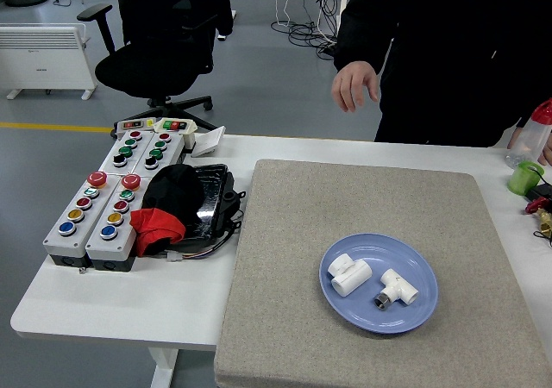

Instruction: Pick pipe place plate twice

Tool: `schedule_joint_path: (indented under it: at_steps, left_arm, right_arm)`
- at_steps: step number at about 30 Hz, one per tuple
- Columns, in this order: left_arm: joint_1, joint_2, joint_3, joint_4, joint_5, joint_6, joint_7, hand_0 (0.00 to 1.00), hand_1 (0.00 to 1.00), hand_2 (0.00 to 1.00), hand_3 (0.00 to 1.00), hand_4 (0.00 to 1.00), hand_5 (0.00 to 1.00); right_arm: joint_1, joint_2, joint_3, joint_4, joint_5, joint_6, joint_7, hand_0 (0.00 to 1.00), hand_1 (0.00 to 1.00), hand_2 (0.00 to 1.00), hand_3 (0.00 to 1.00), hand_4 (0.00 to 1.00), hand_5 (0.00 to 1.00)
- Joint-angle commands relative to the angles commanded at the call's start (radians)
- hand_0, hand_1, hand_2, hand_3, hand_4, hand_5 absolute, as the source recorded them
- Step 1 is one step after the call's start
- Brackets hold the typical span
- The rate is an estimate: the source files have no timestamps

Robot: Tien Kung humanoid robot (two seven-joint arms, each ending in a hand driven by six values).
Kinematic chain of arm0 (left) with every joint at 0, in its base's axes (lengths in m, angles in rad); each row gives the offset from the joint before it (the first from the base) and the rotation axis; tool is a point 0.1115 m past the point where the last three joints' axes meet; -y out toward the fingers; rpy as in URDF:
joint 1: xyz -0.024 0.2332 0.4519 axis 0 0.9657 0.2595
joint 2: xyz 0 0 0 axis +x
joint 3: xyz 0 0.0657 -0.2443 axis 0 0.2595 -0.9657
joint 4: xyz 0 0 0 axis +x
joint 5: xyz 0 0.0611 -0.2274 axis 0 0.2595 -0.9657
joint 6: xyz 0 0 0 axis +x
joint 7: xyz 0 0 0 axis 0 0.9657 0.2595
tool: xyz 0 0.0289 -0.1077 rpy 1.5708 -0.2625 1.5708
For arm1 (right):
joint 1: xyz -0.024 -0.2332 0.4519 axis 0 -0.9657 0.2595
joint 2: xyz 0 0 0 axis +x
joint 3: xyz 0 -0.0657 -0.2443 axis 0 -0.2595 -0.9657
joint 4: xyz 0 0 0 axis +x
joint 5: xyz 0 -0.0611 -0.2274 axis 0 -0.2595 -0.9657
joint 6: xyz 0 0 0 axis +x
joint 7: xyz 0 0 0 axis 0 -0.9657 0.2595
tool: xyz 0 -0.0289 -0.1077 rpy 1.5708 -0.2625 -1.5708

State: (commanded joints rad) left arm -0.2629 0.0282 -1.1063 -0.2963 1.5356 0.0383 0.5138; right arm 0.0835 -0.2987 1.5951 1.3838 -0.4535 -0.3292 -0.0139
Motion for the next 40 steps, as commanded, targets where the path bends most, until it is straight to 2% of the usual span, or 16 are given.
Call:
schedule_joint_path:
  at_steps: [15,22,40]
  left_arm:
    - [-0.002,0.001,0.002,-0.001,-0.004,0.0,0.0,0.653,0.629,0.631,0.55,0.389,0.998]
    - [-0.003,0.0,0.002,-0.001,-0.004,0.0,0.0,0.653,0.629,0.63,0.549,0.389,0.998]
    - [-0.004,-0.001,0.002,-0.002,-0.003,-0.002,0.002,0.653,0.628,0.629,0.548,0.389,0.998]
  right_arm:
    - [-0.001,0.009,0.004,-0.004,0.006,-0.015,0.001,0.783,0.744,0.863,0.835,0.509,0.5]
    - [-0.001,0.012,0.005,-0.007,0.012,-0.042,-0.001,0.765,0.724,0.848,0.835,0.503,0.501]
    - [-0.001,0.014,0.011,-0.009,0.026,-0.043,0.006,0.761,0.718,0.844,0.834,0.501,0.504]
